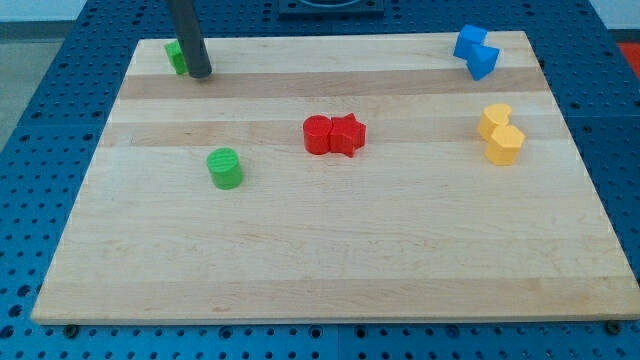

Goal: Move the red star to the top right side of the red circle

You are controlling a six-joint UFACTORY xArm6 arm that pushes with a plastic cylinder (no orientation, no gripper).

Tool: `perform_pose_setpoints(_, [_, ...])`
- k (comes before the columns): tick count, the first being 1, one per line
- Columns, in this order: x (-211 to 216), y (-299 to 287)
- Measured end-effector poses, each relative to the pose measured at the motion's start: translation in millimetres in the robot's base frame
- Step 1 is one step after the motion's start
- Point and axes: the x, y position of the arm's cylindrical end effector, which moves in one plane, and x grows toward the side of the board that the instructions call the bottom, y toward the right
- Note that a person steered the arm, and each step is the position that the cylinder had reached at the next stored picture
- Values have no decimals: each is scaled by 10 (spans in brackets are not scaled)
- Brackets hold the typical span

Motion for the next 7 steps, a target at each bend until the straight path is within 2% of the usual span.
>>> perform_pose_setpoints(5, [1716, 1105])
perform_pose_setpoints(7, [1754, 1943])
